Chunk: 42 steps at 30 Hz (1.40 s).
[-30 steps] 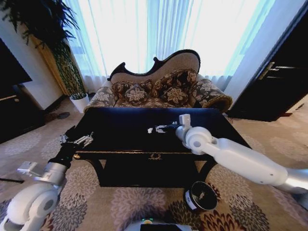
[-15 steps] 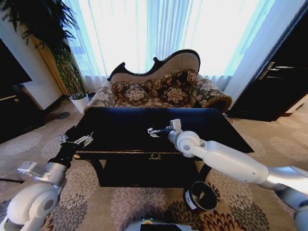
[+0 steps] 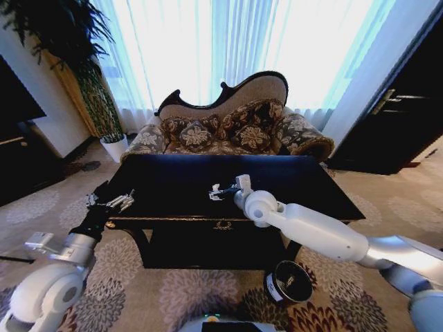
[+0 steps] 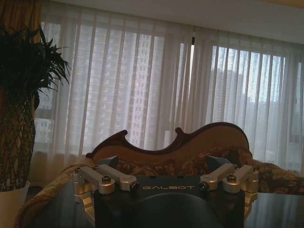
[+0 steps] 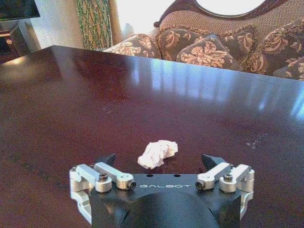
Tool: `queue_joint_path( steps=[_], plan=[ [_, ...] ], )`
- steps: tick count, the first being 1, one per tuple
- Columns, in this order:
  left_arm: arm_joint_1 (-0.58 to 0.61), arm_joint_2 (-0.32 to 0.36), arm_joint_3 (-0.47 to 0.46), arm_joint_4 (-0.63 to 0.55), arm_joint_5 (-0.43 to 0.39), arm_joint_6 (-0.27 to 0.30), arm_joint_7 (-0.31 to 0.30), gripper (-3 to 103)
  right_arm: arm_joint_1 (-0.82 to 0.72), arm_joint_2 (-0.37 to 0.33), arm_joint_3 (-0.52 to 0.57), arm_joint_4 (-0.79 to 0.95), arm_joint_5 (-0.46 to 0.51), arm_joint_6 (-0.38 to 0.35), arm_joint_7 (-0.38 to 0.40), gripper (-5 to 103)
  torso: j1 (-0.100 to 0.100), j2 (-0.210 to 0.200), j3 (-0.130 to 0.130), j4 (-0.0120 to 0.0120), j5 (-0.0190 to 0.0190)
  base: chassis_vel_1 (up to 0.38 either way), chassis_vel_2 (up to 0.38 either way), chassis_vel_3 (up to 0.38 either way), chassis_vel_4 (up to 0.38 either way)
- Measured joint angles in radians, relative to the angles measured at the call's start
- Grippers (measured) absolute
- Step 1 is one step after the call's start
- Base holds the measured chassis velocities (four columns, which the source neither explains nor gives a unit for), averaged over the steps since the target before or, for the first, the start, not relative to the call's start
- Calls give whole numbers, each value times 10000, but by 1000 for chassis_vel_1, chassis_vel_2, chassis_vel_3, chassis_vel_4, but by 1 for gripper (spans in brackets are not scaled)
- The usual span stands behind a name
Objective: Move to the front of the table and place the trash on the table into the trash bin.
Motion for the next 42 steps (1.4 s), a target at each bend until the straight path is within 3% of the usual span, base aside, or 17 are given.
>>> queue_joint_path(
  steps=[5,8,13,18,20,24,26,29,39,42],
  plan=[
    [0,0,0,0,0,0,1,100,-5,62,-21,-71,-99,11,-39,88,0,0,0,0,0,0,0,0,0],
    [0,0,0,0,0,0,0,100,-30,78,-21,-78,-126,31,-63,72,0,0,0,0,0,0,0,0,0],
    [0,0,0,0,0,0,0,100,-51,72,-22,-79,-131,39,-73,61,0,0,0,0,0,0,0,0,0],
    [0,0,0,0,0,0,0,100,-79,2,13,-9,-145,63,-150,34,0,0,0,-1,1,0,0,0,0],
    [0,0,0,0,0,0,0,100,-81,-17,19,9,-146,65,-158,34,0,0,0,-1,1,0,0,0,0],
    [0,0,0,0,0,0,0,100,-82,-127,72,79,-139,70,-174,13,0,0,0,-1,1,0,0,0,0],
    [0,0,0,0,0,0,0,100,-83,-163,94,121,-124,73,-174,13,0,0,0,0,1,0,0,0,0],
    [0,0,0,0,0,0,0,100,-152,-231,186,281,-31,83,-126,1,0,0,0,0,1,0,0,0,0],
    [0,0,0,0,0,0,0,100,-453,-669,694,632,54,97,-111,0,1,-1,0,0,2,0,0,0,0],
    [0,0,0,0,0,0,0,100,-777,-1109,1193,1005,-88,97,-222,0,0,0,0,-1,1,0,0,0,0]
  ],
)
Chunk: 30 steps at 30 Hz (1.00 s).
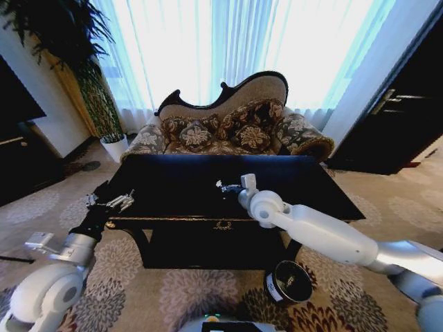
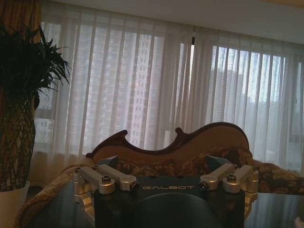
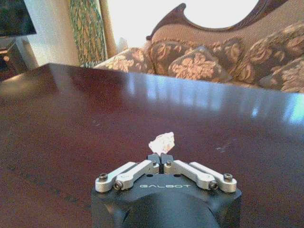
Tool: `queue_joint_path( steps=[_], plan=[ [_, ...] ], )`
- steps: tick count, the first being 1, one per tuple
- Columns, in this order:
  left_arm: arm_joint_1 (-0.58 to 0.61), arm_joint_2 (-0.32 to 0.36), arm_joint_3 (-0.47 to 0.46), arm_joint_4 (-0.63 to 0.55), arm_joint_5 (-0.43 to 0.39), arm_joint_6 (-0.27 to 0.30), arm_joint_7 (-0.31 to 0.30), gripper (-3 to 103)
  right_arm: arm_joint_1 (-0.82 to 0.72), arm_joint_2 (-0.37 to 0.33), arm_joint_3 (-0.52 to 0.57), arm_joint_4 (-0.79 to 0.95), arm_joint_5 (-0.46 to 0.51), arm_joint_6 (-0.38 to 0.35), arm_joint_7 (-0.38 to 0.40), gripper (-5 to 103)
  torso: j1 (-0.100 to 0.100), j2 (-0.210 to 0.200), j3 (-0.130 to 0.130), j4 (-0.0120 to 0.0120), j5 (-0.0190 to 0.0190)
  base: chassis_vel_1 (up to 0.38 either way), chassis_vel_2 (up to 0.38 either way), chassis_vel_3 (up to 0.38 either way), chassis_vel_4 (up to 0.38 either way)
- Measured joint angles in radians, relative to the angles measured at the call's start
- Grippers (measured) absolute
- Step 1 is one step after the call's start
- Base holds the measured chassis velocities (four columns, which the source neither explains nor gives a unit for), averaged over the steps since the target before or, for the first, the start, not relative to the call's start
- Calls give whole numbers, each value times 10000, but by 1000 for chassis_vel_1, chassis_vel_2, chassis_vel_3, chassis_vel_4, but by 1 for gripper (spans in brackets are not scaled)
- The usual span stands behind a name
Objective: Move to the front of the table and place the trash on the table into the trash bin.
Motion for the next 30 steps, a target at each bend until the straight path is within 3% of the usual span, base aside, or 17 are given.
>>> queue_joint_path(
  steps=[7,11,12,16,22,23,30],
  plan=[
    [0,0,0,0,0,0,0,100,-1471,-893,1454,713,-781,97,-516,0,0,0,0,2,1,0,0,0,0],
    [0,0,0,0,0,0,0,100,-3648,-1679,3748,1406,-1429,240,-1092,0,-1,0,-1,-3,1,0,0,0,0],
    [0,0,0,0,0,0,0,100,-3648,-1679,3748,1406,-1429,240,-1092,0,-1,0,-1,-3,1,0,0,0,0],
    [0,0,0,1,0,0,0,100,-6233,-1952,6232,2236,-1944,366,-1443,0,0,0,-1,-1,2,0,0,0,0],
    [0,-1,-1,0,0,0,-1,100,-8737,-1683,8553,2977,-3218,745,-1964,0,-2,1,-2,0,2,0,0,0,0],
    [0,-1,-1,0,0,0,-1,100,-8737,-1683,8553,2977,-3218,745,-1964,0,-2,1,-2,0,2,0,0,0,0],
    [0,0,0,1,0,0,0,100,-11580,-628,11357,3505,-4310,1324,-2788,0,0,-1,-1,2,-1,0,0,0,0]
  ],
)
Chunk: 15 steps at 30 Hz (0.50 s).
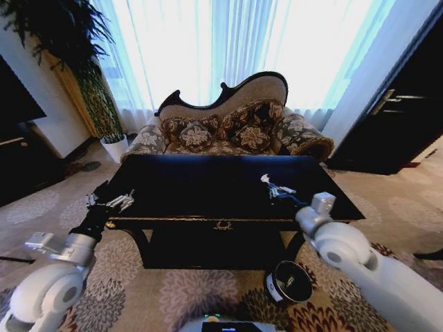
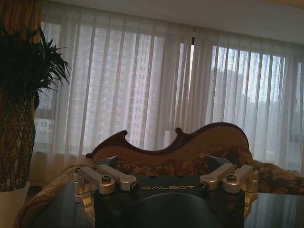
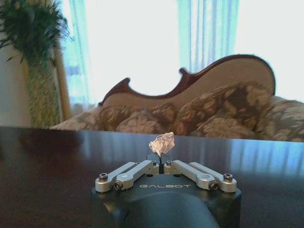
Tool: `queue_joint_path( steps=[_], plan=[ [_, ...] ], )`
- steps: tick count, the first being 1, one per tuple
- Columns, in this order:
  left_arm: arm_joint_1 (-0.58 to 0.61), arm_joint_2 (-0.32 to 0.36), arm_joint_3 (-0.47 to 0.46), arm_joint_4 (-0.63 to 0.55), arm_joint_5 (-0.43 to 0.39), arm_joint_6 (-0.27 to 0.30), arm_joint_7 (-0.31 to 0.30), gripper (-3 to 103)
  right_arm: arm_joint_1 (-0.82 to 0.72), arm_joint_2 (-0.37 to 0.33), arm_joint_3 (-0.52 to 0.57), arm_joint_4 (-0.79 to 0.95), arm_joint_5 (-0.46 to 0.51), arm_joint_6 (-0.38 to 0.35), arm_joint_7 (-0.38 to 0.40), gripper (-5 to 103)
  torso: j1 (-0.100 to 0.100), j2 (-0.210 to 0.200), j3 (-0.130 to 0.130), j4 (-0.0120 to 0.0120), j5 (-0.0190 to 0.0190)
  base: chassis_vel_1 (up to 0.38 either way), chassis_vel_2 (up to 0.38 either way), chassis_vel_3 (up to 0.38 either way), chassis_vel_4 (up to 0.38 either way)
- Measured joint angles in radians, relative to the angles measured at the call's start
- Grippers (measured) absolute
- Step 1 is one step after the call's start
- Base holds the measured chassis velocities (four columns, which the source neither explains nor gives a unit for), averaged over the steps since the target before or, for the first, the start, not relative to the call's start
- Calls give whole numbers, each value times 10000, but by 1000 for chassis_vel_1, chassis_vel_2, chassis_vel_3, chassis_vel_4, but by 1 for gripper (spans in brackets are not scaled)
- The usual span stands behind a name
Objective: Move to the front of the table and place the trash on the table into the trash bin.
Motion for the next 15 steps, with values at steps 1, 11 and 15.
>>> queue_joint_path(
  steps=[1,11,15],
  plan=[
    [0,0,0,0,0,0,0,100,-625,395,488,112,-321,189,-286,0,0,0,0,-1,3,0,0,0,0],
    [0,0,-1,0,0,0,0,100,-3557,2720,2425,303,-2670,2051,-1845,0,-1,1,-1,-2,-1,0,0,0,0],
    [0,0,0,0,0,0,0,100,-4380,3750,2777,138,-3340,3112,-2289,0,0,1,0,-3,0,0,0,0,0]
  ],
)
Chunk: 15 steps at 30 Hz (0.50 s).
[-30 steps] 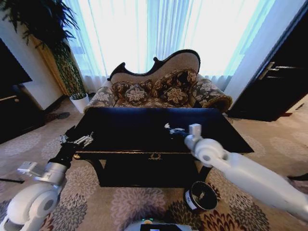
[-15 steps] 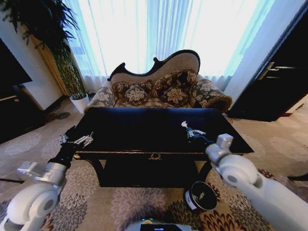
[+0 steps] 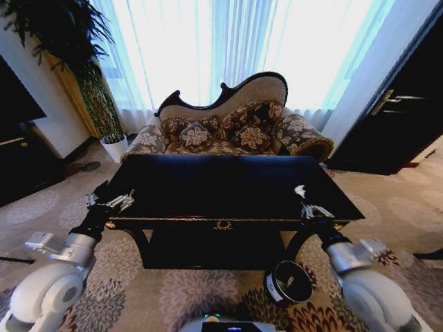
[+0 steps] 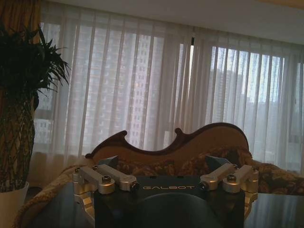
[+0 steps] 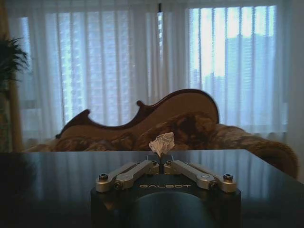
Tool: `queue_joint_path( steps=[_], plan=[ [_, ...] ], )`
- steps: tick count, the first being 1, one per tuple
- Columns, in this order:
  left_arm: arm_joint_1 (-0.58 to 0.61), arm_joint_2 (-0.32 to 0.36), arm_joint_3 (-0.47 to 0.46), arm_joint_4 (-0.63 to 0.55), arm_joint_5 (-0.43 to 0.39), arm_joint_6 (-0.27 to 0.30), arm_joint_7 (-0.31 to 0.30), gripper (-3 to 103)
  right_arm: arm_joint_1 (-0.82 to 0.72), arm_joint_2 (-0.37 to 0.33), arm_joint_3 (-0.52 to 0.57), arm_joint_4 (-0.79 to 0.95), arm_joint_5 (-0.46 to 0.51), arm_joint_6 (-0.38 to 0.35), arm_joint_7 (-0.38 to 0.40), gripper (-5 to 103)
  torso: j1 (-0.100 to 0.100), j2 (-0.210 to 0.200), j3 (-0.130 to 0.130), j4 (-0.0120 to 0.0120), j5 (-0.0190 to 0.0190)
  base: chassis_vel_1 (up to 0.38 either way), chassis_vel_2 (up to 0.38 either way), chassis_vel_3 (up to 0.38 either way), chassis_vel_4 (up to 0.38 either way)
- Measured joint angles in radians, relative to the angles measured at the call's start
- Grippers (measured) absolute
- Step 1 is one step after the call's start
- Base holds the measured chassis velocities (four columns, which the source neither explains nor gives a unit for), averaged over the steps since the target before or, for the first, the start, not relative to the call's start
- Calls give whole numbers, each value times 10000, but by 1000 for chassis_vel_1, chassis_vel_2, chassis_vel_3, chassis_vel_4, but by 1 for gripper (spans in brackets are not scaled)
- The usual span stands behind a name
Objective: Move to the front of the table and place the trash on the table into the trash bin.
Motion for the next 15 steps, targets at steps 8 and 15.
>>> queue_joint_path(
  steps=[8,15],
  plan=[
    [0,0,0,0,0,0,0,100,-439,1237,174,-682,-973,1432,-479,0,0,0,0,1,3,0,0,0,0],
    [0,0,0,-1,0,0,0,100,-753,2044,221,-1132,-979,2160,-627,0,0,0,1,2,0,0,0,0,0]
  ],
)
